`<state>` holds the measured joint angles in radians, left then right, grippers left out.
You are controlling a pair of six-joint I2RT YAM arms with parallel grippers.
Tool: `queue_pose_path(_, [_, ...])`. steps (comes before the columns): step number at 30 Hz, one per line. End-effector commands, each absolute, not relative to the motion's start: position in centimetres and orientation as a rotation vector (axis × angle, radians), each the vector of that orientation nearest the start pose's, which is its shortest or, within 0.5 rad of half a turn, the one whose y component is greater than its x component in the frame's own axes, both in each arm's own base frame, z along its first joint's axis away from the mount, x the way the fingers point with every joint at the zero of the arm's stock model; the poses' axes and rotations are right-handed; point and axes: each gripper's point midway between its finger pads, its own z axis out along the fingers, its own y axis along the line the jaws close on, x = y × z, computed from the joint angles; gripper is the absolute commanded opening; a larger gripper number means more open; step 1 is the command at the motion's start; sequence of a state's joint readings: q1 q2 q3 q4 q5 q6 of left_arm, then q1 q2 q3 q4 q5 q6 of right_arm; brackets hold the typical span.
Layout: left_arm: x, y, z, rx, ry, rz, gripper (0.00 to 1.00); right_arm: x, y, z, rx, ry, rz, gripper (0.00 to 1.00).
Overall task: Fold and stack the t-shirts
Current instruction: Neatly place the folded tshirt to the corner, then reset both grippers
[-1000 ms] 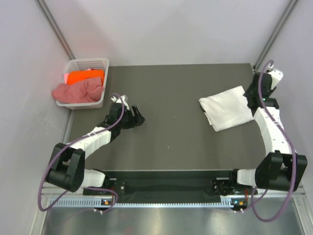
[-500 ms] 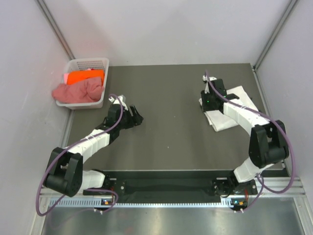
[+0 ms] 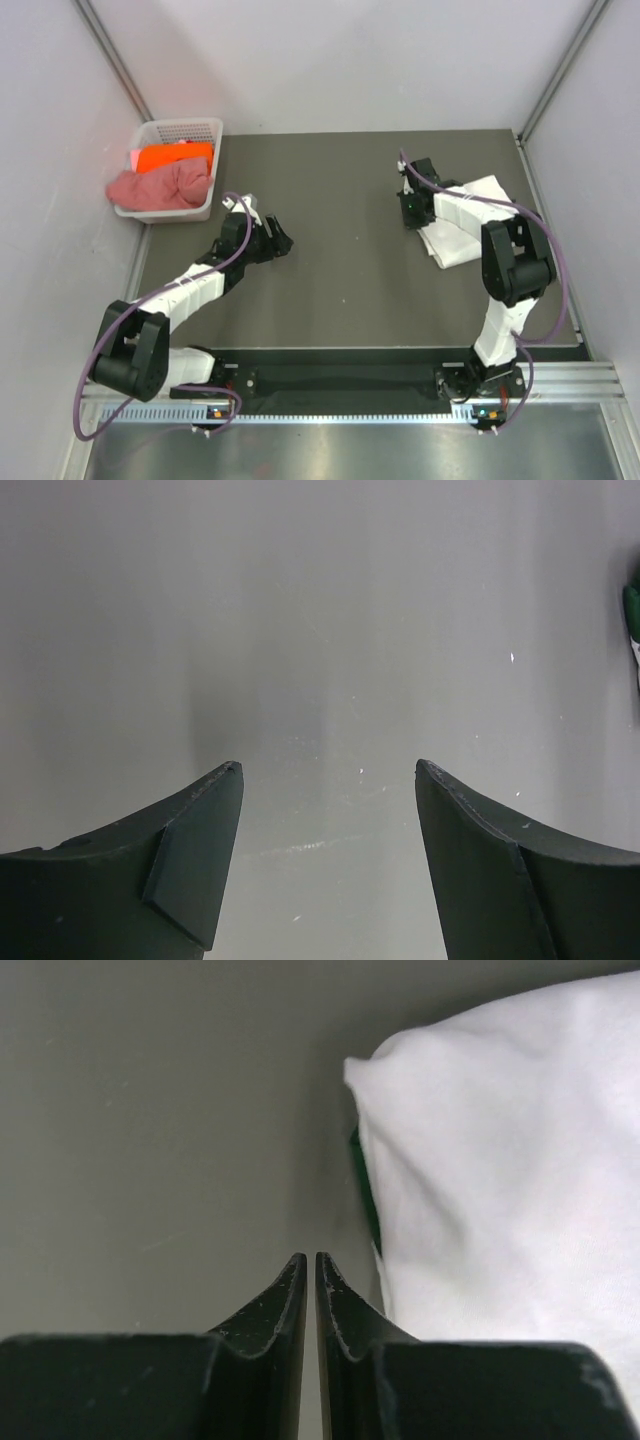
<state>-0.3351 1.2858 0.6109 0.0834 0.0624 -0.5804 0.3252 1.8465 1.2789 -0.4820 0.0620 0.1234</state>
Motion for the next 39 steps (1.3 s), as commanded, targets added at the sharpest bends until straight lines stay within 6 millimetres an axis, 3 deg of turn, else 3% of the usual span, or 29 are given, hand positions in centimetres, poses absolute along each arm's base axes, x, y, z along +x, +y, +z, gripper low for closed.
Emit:
queue_pose_path(1, [33.9, -15.5, 10.2, -0.228, 2.167, -0.599, 0.74, 41.4, 11.1, 4.6, -0.139, 2.641, -0.024, 0.08])
queue_pose_path(7, [34.0, -15.6, 9.8, -0.228, 2.184, -0.601, 0.74, 43.4, 8.9, 4.1, -0.040, 2.646, -0.057, 0.05])
queue_pose_path(13, [33.9, -15.6, 9.6, -0.227, 2.194, -0.598, 0.74, 47.1, 4.7, 3.5, 0.159, 2.678, -0.077, 0.04])
queue_pose_path(14, [33.9, -15.5, 9.7, -0.228, 2.188, -0.594, 0.74, 48.0, 4.6, 4.5, 0.164, 2.657, -0.067, 0.04])
queue_pose_path(17, [34.0, -15.4, 9.8, -0.231, 2.183, -0.589, 0.74, 48.8, 5.4, 6.9, 0.137, 2.606, -0.017, 0.08])
queue_pose_path(19, [33.9, -15.4, 9.7, -0.230, 2.185, -0.590, 0.74, 49.0, 6.7, 9.6, 0.088, 2.540, 0.025, 0.14])
queue_pose_path(20, [33.9, -15.5, 9.8, -0.229, 2.182, -0.591, 0.74, 48.5, 7.3, 10.1, 0.064, 2.528, 0.042, 0.22])
queue_pose_path(21, [33.9, -15.5, 9.8, -0.227, 2.180, -0.593, 0.74, 48.5, 8.6, 11.0, 0.019, 2.487, 0.069, 0.23])
queue_pose_path(22, [33.9, -15.4, 9.8, -0.232, 2.176, -0.586, 0.74, 48.0, 9.6, 13.7, -0.012, 2.423, 0.121, 0.24])
queue_pose_path(24, [33.8, -15.0, 10.7, -0.251, 2.144, -0.582, 0.74, 45.8, 11.2, 14.0, -0.063, 2.399, 0.183, 0.33])
queue_pose_path(25, [33.5, -14.5, 10.5, -0.260, 2.135, -0.564, 0.75, 45.6, 12.5, 18.3, -0.094, 2.252, 0.266, 0.37])
queue_pose_path(26, [33.4, -14.5, 12.0, -0.253, 2.076, -0.587, 0.76, 43.4, 12.6, 16.6, -0.104, 2.268, 0.274, 0.43])
queue_pose_path(27, [33.2, -14.4, 12.4, -0.249, 2.056, -0.593, 0.77, 42.5, 13.4, 17.6, -0.127, 2.209, 0.300, 0.45])
queue_pose_path(28, [32.9, -13.8, 12.2, -0.265, 2.040, -0.563, 0.79, 41.8, 13.6, 22.3, -0.113, 2.034, 0.331, 0.45])
queue_pose_path(29, [32.8, -13.5, 13.3, -0.265, 2.001, -0.562, 0.81, 39.9, 13.3, 20.1, -0.091, 2.039, 0.337, 0.46])
queue_pose_path(30, [32.7, -13.3, 13.6, -0.267, 1.987, -0.563, 0.86, 39.0, 13.1, 20.6, -0.067, 1.988, 0.361, 0.48])
queue_pose_path(31, [32.5, -13.2, 13.7, -0.272, 1.981, -0.559, 0.99, 36.4, 12.6, 20.0, -0.053, 1.949, 0.388, 0.51])
queue_pose_path(32, [32.3, -12.9, 14.6, -0.279, 1.950, -0.562, 0.99, 36.3, 12.7, 21.7, -0.031, 1.835, 0.414, 0.67])
queue_pose_path(33, [32.1, -12.9, 15.0, -0.279, 1.932, -0.567, 0.99, 35.5, 12.0, 21.7, 0.002, 1.810, 0.402, 0.77])
queue_pose_path(34, [31.7, -12.7, 14.9, -0.277, 1.928, -0.568, 0.99, 34.0, 11.1, 21.4, 0.014, 1.778, 0.391, 0.80])
queue_pose_path(35, [31.5, -12.6, 16.0, -0.274, 1.888, -0.579, 0.99, 33.2, 10.7, 21.1, 0.015, 1.772, 0.379, 0.83])
queue_pose_path(39, [30.5, -11.9, 17.8, -0.273, 1.850, -0.567, 0.99, 29.9, 8.7, 19.4, 0.033, 1.813, 0.312, 0.84])
